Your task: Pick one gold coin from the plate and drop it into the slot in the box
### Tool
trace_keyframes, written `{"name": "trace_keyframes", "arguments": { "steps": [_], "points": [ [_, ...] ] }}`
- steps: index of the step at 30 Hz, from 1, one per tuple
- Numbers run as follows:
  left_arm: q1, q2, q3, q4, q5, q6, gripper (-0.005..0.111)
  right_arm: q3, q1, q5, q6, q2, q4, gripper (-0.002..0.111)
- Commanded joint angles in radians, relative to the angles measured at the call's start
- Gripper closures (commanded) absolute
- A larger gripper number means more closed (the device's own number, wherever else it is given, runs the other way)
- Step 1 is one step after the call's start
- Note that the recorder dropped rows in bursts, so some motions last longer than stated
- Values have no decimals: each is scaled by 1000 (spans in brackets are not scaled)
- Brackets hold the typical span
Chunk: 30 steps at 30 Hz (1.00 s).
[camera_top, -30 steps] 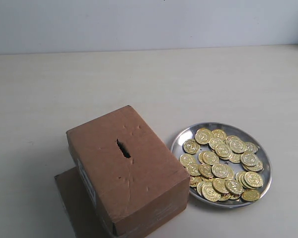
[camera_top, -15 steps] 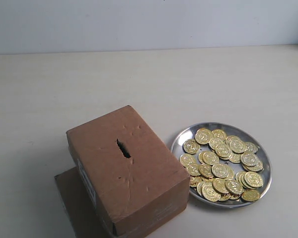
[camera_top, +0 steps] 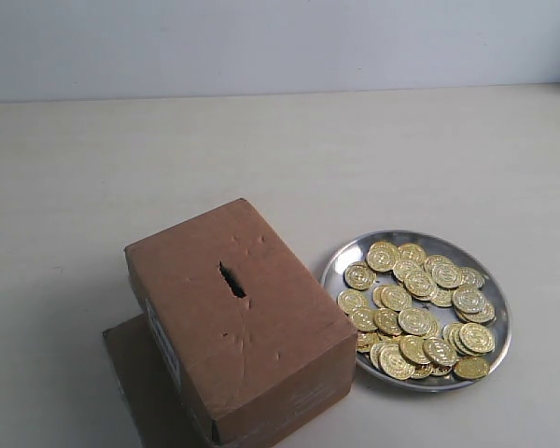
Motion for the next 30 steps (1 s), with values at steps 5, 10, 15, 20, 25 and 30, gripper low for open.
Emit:
{"name": "trace_keyframes", "arguments": {
  "steps": [5,10,15,20,25,30],
  "points": [
    [3,-6,2,1,-2,2,107,4,-5,-9,0,-6,-7,108],
    [3,-6,2,1,-2,0,107,4,-5,-9,0,-6,-7,108],
    [3,-6,2,1,-2,0,107,4,-5,-9,0,-6,-7,108],
    [3,-6,2,9,-2,3,107,4,-5,-9,0,-6,-7,108],
    [3,-6,2,26,5,113,107,4,-5,-9,0,-6,-7,108],
    [3,-6,2,84,14,100,107,4,-5,-9,0,-6,-7,108]
  ]
}}
